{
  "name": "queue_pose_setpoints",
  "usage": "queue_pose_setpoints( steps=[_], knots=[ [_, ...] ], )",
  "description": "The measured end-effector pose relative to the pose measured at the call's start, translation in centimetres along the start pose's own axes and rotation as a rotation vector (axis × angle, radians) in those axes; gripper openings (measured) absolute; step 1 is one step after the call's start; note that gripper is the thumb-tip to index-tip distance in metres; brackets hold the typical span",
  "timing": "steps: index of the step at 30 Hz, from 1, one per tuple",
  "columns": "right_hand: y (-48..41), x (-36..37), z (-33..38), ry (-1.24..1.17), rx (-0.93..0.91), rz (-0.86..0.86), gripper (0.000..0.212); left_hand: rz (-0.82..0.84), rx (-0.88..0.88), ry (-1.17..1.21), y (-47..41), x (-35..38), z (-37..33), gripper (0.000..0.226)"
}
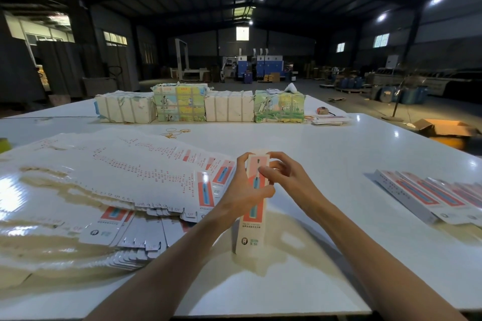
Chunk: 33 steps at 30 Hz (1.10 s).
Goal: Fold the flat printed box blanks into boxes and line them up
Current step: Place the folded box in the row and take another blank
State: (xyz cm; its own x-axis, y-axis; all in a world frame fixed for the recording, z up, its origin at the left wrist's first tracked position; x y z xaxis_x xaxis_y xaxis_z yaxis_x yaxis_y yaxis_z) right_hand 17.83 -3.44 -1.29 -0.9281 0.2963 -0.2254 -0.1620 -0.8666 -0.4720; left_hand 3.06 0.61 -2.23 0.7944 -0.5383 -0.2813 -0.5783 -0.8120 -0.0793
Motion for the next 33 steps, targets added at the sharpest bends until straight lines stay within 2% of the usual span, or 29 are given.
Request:
queue_pose_setpoints(
  steps=[3, 8, 11, 15, 19, 22, 26, 30, 33],
  knots=[
    [-0.2, -0.2, -0.1, -0.023, 0.016, -0.036, 0.032, -0.003, 0.018, -0.006, -0.3, 0.0, -0.1, 0.084],
    [-0.7, -2.0, -0.8, -0.181, 0.104, -0.21, 0.026, 0.082, 0.039, 0.002, -0.4, 0.3, 0.1, 0.089],
    [-0.8, -2.4, -1.2, -0.073, 0.085, -0.157, 0.02, 0.142, 0.039, 0.006, -0.7, 0.6, 0.9, 0.075],
    [-0.6, -2.5, -0.6, 0.084, -0.053, -0.137, 0.018, 0.126, 0.025, -0.041, -1.7, 0.6, 2.2, 0.062],
    [-0.6, -2.3, 0.0, 0.226, -0.155, -0.094, 0.021, 0.096, -0.009, -0.031, -1.9, 0.3, 2.2, 0.074],
    [-0.8, -2.0, 0.2, 0.127, -0.091, -0.081, 0.024, 0.079, -0.014, -0.006, -1.7, 0.1, 2.3, 0.077],
    [-0.8, -1.8, 0.2, -0.126, 0.028, -0.149, 0.034, 0.037, 0.051, -0.111, -1.1, 0.7, 1.7, 0.092],
    [-0.8, -2.0, -0.1, -0.251, 0.097, -0.182, 0.017, 0.003, 0.087, -0.14, -1.7, 0.6, 1.8, 0.101],
    [-0.9, -1.8, 0.0, -0.268, 0.118, -0.185, 0.014, -0.017, 0.107, -0.126, -1.9, 0.4, 1.9, 0.101]
  ],
)
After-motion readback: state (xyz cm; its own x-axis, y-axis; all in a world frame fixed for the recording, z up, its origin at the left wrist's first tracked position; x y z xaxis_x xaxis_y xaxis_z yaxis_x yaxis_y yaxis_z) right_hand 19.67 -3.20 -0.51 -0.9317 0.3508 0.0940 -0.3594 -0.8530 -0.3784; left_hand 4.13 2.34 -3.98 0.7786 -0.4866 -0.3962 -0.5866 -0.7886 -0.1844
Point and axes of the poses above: each hand's wrist, its own y-axis away from the middle knuckle, its own x-axis out of the palm, z = x × y, the point moved 3 cm from there along -y, towards the middle knuckle, and after that the axes turned 6 degrees about -x, right-handed, at the moved point
